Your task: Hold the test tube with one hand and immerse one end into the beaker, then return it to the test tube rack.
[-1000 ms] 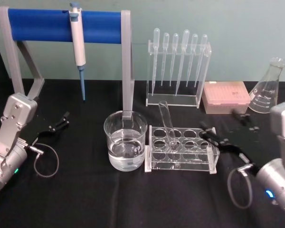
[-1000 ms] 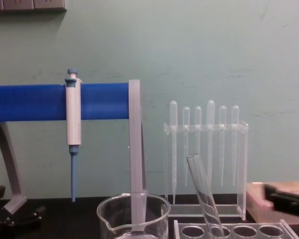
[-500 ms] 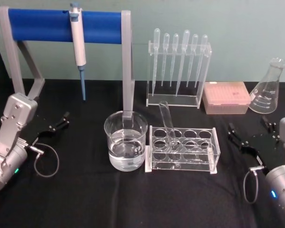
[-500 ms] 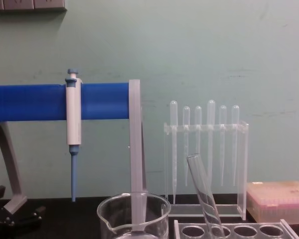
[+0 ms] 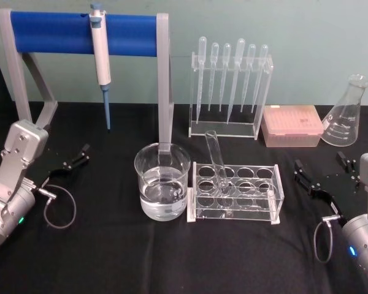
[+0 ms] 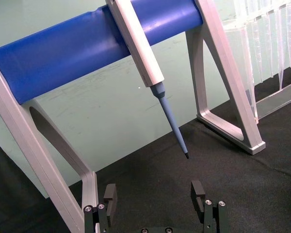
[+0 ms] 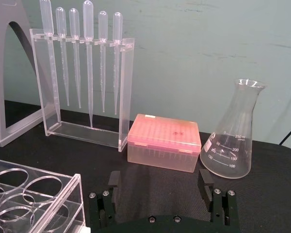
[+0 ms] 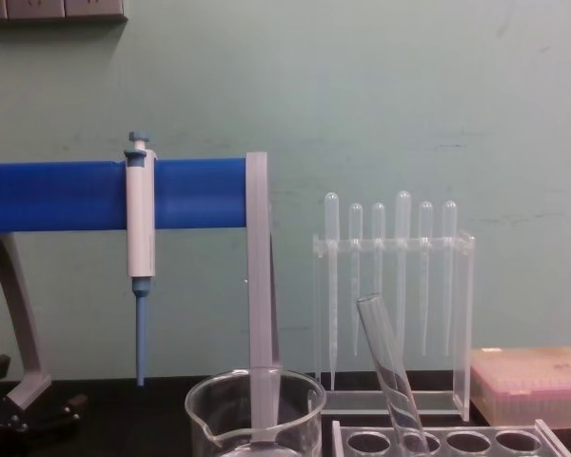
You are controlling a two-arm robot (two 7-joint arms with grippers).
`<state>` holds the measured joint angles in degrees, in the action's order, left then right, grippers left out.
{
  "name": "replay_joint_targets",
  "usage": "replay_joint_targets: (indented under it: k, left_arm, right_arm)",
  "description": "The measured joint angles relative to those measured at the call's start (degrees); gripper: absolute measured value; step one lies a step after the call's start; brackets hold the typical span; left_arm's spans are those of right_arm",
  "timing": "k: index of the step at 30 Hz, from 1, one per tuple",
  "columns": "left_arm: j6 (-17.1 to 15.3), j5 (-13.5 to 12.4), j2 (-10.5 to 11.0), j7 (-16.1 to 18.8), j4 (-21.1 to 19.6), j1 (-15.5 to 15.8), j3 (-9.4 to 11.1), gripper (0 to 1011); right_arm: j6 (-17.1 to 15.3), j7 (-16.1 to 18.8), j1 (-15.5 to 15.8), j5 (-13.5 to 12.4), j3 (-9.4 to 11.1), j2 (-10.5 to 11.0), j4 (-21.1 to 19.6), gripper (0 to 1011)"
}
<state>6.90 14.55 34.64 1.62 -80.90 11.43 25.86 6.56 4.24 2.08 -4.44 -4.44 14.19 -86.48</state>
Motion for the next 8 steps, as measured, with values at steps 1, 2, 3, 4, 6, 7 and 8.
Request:
replay_joint_targets:
  k: [1,2,3,4,6,7,8]
  left_arm:
    - [0.00,0.00,0.00,0.00,0.00,0.00,0.00,1000]
    - [0.00,0.00,0.00,0.00,0.00,0.00,0.00,1000]
    - [0.00,0.00,0.00,0.00,0.00,0.00,0.00,1000]
    - [0.00,0.00,0.00,0.00,0.00,0.00,0.00,1000]
    - [0.00,0.00,0.00,0.00,0.00,0.00,0.00,1000]
    - [0.00,0.00,0.00,0.00,0.00,0.00,0.00,1000]
    - [0.00,0.00,0.00,0.00,0.00,0.00,0.00,1000]
  right_arm:
    - [0.00,-0.01,0.01,0.00,0.00,0.00,-0.01,1002]
    - [0.01,-0.02,0.01,0.00,0.00,0.01,-0.02,1003]
    - [0.01,-0.03,0.02,0.00,0.00,0.01,-0.03,1003]
    - [0.01,-0.04,0.02,0.00,0.00,0.02,-0.04,1002]
    - [0.01,-0.05,0.03,0.00,0.00,0.03,-0.05,1003]
    - [0.01,-0.05,0.03,0.00,0.00,0.03,-0.05,1003]
    - [0.01,-0.06,0.03,0.00,0.00,0.04,-0.06,1003]
